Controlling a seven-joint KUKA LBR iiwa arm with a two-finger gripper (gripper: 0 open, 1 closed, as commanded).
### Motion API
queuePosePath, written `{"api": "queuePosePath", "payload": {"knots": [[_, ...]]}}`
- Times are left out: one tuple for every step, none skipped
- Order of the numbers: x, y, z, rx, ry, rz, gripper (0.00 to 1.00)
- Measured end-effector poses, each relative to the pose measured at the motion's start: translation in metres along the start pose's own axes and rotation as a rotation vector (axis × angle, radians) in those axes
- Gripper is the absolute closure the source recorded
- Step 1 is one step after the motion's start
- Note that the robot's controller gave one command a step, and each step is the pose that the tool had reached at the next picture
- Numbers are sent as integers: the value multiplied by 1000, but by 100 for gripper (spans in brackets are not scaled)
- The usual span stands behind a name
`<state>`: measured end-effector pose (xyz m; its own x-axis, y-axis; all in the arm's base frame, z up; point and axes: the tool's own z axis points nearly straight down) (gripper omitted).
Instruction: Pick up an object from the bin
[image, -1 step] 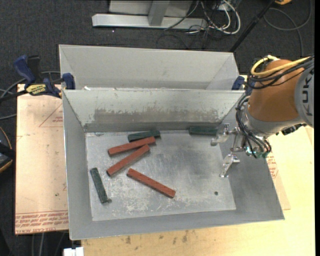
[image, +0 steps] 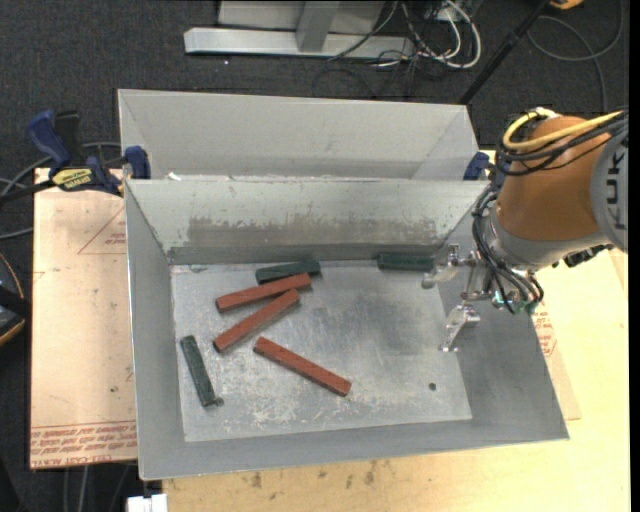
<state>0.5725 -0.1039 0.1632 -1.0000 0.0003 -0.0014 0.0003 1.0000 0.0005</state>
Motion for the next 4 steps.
{"api": "queuePosePath", "payload": {"knots": [[33, 26, 31, 1, -5, 31, 0], [47, 88, 45, 0, 4, 33, 0], [55, 99, 75, -6, -1, -44, 0], [41, 114, 75, 1, 0, 40, 0]]}}
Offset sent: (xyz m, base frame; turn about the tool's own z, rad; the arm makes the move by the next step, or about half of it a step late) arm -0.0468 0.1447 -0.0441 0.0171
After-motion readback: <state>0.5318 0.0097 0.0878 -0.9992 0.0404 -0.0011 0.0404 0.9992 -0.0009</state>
